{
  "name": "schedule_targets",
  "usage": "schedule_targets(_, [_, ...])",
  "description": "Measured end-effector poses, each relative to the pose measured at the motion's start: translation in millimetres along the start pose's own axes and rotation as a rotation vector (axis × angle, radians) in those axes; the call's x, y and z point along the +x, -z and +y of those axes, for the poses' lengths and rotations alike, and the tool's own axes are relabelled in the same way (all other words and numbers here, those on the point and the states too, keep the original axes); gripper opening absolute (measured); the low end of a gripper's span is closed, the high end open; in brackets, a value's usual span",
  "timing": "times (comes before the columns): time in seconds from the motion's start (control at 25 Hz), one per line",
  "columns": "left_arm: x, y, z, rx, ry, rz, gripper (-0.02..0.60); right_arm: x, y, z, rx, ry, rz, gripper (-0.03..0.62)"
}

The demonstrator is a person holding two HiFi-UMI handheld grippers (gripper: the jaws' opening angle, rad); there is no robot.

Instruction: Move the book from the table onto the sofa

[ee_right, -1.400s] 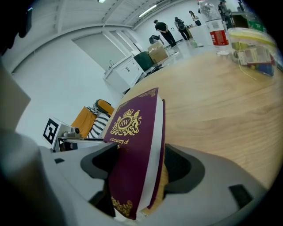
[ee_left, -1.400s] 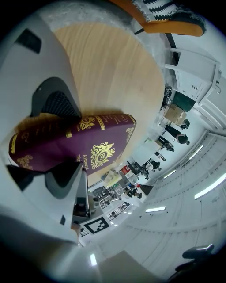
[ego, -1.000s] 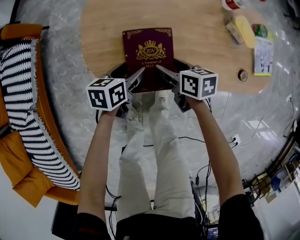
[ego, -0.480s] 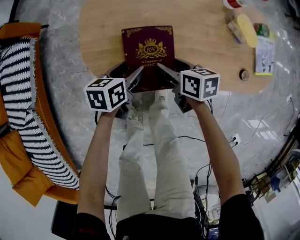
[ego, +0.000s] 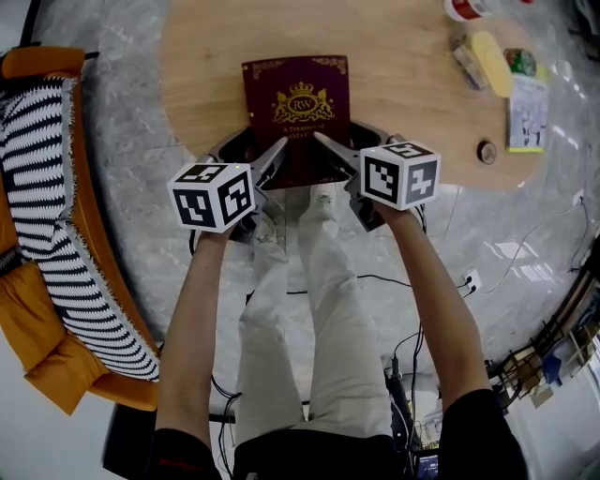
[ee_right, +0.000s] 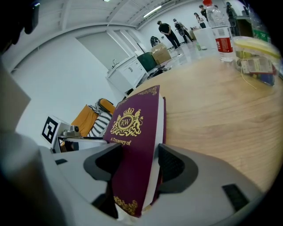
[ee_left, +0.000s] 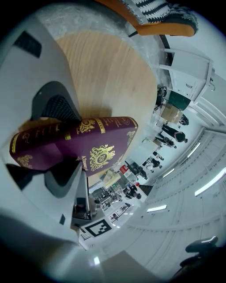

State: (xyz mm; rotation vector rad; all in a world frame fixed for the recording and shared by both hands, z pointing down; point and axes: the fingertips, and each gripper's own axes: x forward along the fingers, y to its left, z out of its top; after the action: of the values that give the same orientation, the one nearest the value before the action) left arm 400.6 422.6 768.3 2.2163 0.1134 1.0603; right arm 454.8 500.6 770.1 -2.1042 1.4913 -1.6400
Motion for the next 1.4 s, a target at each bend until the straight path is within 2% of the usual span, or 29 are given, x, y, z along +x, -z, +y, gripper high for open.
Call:
schedule_targets(0.4, [-32, -24, -19, 0.028, 0.002, -0.06, 0.291, -24, -21, 29, -0.018, -0.007, -0.05, 0.273])
schedule_targets(0.68, [-67, -50, -50, 0.076, 0.007, -0.083, 0.291, -60, -42, 60, -0.018, -0.007, -0.09, 0.275])
schedule_targets(1.04, [-116, -91, -89, 0.112, 0.008, -0.142, 0.291, -104, -82, 106, -0.077, -0.017, -0.135, 0.275])
schedule_targets(1.4, [-162, -120, -122, 0.114, 0.012, -0.19, 0.291, -145, -112, 148, -0.131, -0.02, -0.16, 0.275])
